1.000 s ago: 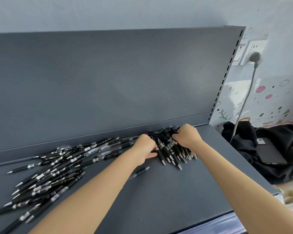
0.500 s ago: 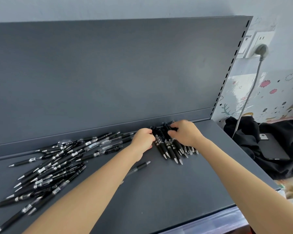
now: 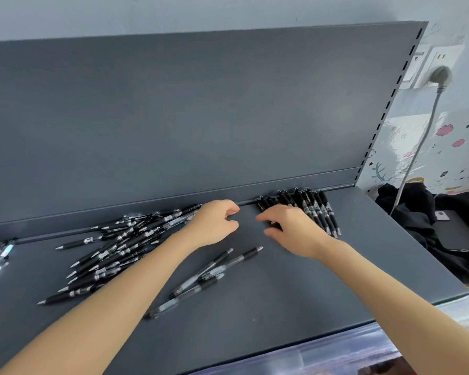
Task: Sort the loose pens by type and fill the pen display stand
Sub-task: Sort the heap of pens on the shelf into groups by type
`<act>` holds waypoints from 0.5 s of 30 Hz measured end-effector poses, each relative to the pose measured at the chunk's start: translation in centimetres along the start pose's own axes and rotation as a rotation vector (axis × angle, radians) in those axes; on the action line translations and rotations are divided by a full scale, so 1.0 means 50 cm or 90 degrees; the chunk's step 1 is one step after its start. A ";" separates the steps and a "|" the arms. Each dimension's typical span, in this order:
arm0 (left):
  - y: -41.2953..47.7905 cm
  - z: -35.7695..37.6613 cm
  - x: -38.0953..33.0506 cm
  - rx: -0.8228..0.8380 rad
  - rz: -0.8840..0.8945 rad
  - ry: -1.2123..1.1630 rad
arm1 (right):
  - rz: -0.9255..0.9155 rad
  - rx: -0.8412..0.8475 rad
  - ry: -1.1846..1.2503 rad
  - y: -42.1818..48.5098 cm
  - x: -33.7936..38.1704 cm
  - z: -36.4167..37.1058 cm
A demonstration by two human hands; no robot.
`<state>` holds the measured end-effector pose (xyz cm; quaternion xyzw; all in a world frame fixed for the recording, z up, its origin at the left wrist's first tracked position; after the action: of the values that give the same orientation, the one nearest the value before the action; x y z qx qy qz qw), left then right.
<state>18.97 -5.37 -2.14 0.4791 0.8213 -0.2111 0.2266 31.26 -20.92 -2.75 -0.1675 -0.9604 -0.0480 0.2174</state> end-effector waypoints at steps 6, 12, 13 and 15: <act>-0.120 -0.044 0.089 0.010 -0.014 0.078 | -0.068 0.126 -0.017 0.002 0.075 0.067; -0.232 -0.058 0.131 0.042 -0.040 0.040 | -0.070 0.213 -0.169 0.030 0.110 0.095; -0.251 -0.055 0.137 0.059 -0.037 0.052 | -0.064 0.213 -0.191 0.034 0.110 0.096; -0.282 -0.046 0.157 0.099 -0.052 0.109 | -0.057 0.219 -0.214 0.040 0.108 0.096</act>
<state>2.68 -5.04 -2.95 0.4776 0.8378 -0.2411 0.1091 25.40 -16.64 -4.71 -0.0906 -0.9836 0.1351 0.0776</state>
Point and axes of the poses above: each hand's wrist, its own y-axis towards the middle knuckle, its own z-axis out of the palm, x = y × z, the point moved 1 cm from there along y, towards the middle knuckle, and after that the axes turned 4 degrees about x, right-handed, at the moved point
